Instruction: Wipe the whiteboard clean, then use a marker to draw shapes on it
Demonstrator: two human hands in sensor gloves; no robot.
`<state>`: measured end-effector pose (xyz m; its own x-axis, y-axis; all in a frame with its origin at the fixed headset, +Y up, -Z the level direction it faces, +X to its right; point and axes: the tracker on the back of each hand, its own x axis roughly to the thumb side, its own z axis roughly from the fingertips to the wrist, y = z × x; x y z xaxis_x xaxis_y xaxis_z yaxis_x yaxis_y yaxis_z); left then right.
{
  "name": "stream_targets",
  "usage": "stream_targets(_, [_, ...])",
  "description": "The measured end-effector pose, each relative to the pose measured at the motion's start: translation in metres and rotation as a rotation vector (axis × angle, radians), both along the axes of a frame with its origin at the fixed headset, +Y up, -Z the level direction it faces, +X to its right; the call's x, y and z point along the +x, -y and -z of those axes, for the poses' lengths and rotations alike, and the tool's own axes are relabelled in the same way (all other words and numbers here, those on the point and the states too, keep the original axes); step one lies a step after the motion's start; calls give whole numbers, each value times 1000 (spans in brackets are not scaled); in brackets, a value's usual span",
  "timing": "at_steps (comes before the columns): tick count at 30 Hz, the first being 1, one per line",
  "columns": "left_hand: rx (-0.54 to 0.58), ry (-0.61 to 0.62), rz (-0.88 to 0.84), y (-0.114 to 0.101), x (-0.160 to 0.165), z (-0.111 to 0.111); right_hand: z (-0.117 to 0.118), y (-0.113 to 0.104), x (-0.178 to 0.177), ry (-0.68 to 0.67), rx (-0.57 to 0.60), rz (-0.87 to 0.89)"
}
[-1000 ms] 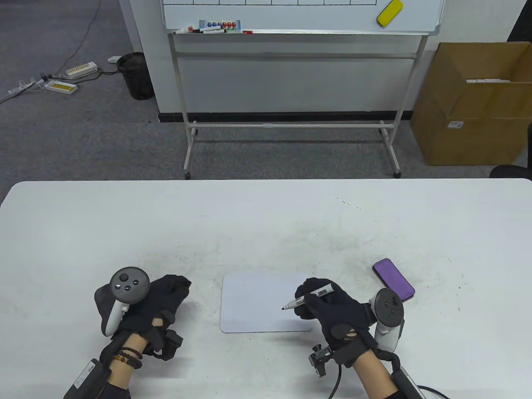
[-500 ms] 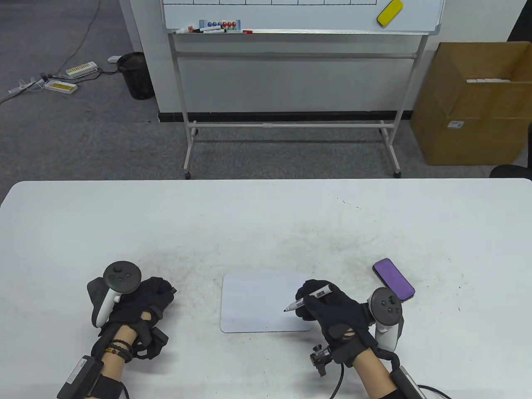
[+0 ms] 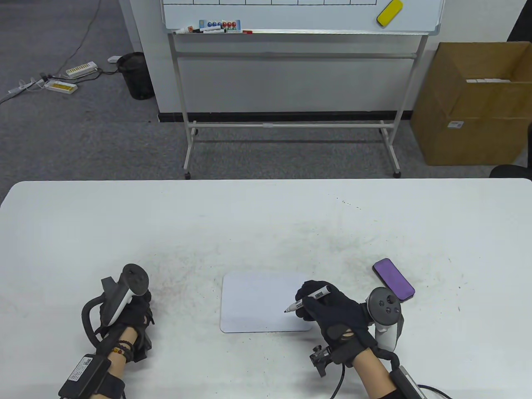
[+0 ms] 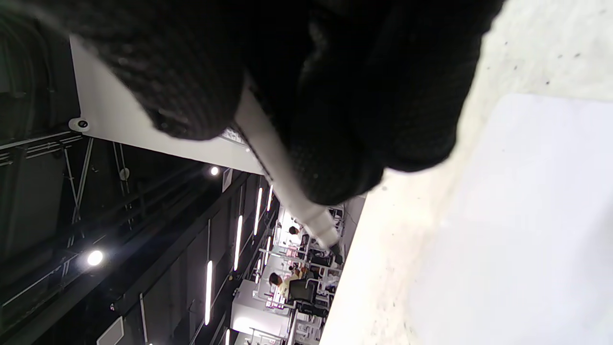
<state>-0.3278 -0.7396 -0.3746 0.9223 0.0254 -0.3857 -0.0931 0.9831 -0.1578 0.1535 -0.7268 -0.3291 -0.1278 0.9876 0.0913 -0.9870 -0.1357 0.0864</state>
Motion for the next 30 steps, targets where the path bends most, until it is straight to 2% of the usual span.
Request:
stream_targets(7, [29,33,49,2,8,0,0,0,0,0,1,1])
stream_targets(11, [33,27,12,4,4,0,0,1,0,3,0,-4])
stream_targets(14, [20,37,-16,5,3,0,0,1,0,7,-3,-7])
stream_targets(17, [-47,66,-20,5,5,-1,0,1,1,13,-4,-4])
stream_targets(19, [-65,93,-27,2,8,-2,0,1,1,16,-2,-1])
stream_targets(21, [-18,112,-30,-5,14,-5,-1,-1,0,21,1,7])
stream_targets(25, [111,222,-68,-22,38,-12,-2,-17,-11,52,54,-106])
stream_targets(30, [151,453,-101,-23,82,-25,6,-31,-34,44,71,-227])
